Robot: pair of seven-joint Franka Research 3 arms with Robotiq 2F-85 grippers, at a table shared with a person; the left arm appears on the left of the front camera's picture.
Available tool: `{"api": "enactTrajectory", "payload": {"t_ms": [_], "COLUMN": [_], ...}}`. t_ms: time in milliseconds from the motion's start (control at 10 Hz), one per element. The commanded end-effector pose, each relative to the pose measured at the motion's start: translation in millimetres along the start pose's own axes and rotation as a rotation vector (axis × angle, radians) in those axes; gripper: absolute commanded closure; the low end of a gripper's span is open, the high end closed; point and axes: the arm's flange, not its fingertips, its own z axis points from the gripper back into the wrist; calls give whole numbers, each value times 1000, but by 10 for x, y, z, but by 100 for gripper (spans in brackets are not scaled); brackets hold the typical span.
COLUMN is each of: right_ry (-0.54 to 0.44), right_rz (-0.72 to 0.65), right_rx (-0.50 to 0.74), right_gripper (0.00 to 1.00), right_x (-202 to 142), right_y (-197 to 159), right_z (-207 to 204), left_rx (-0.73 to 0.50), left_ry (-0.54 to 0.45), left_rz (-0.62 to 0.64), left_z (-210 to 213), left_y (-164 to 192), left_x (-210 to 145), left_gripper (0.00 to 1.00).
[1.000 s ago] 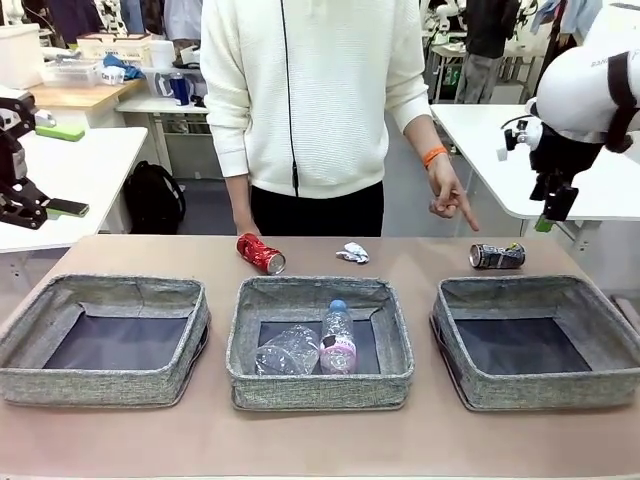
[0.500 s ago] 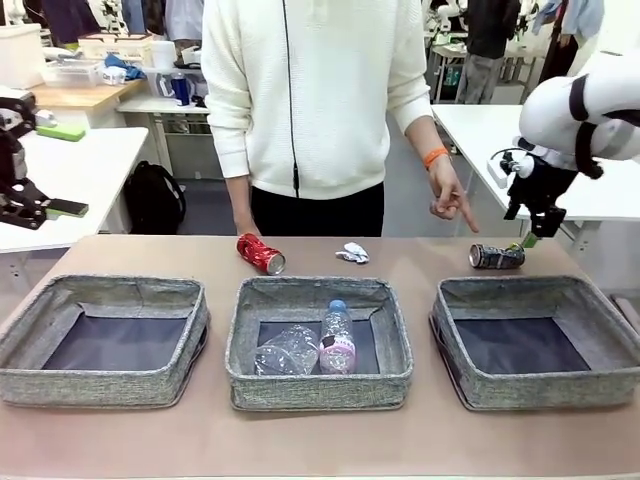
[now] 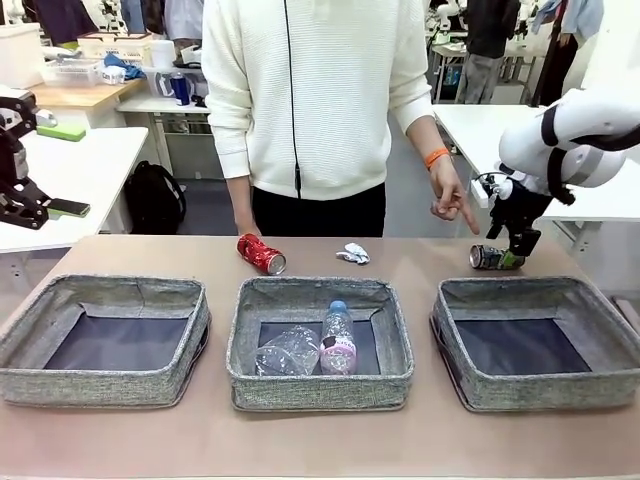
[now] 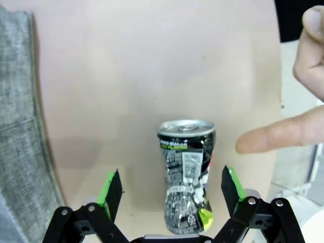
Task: Sort the waste into the appropriate baskets.
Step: Pick up the waste item pointed out by the person.
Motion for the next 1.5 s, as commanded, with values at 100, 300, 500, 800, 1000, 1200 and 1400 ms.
{"api": "enactTrajectory", "payload": {"t_ms": [100,300,500,800,1000,1200,1400], "right_ry": [-45,-52,-32,-13,-14,-7,-10], "right_rz": [-93,-117,-130,-160,-164,-163,-122], "right_rx": [-33,-30,-1,44,52,64,78], "right_gripper": [0,0,0,0,0,0,60], "right_x": [-37,-70,-90,-109,-123,-130,-117], "right_y": [-162,-214,-278,-319,-317,-315,-310], "right_z": [-92,-114,-193,-359,-358,-341,-340], "left_rx": [4,4,4,4,4,4,4], "left_ry": [6,6,6,6,6,6,6], "left_rz": [-12,-12,-12,-12,-12,-12,-12], "left_z": [5,5,5,5,5,5,5], "left_y": [-4,-4,-4,-4,-4,-4,-4], "left_x": [-17,-17,-17,-17,-17,-17,-17], "left_gripper": [0,0,0,0,0,0,0]}}
